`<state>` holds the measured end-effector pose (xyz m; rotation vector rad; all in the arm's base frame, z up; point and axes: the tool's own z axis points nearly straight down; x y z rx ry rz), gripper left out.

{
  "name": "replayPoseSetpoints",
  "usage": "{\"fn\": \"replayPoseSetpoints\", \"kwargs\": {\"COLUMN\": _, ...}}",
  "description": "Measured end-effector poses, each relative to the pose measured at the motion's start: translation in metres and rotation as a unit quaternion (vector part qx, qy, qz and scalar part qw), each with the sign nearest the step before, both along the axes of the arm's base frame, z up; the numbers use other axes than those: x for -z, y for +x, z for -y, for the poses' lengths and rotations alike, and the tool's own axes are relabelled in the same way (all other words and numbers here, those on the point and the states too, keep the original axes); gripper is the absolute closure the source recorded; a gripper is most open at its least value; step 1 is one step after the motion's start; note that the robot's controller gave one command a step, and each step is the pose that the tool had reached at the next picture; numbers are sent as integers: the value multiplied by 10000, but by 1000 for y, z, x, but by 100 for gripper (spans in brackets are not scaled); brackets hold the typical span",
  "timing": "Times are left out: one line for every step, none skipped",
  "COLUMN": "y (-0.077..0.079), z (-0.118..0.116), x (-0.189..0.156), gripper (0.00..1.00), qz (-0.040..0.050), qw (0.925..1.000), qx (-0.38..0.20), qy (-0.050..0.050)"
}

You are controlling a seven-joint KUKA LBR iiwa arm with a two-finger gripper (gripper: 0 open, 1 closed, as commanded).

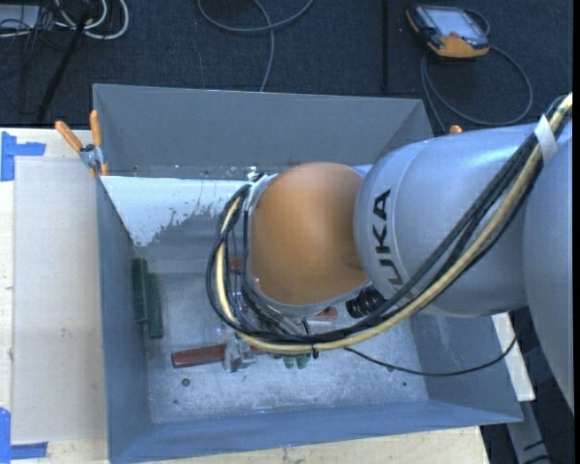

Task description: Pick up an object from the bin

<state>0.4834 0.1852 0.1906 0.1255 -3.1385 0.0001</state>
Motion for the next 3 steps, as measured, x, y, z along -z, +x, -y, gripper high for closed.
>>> {"fn": "replayPoseSetpoints", "kwargs": {"y": 0, "z": 0, "x": 0, "gripper": 100, "qz": 0, "qw": 10000, "qx": 4, "qy": 0}}
{"fn": "replayPoseSetpoints", "kwargs": {"y": 0, "z": 0, "x": 0, "gripper": 100, "qz": -3, "qw": 10000, "qx": 5, "qy": 0}}
{"fn": "replayPoseSetpoints", "kwargs": {"y": 1, "z": 2, "x": -50, "gripper": 100, "qz": 13, "qw": 9999, "qx": 115, "qy": 7}}
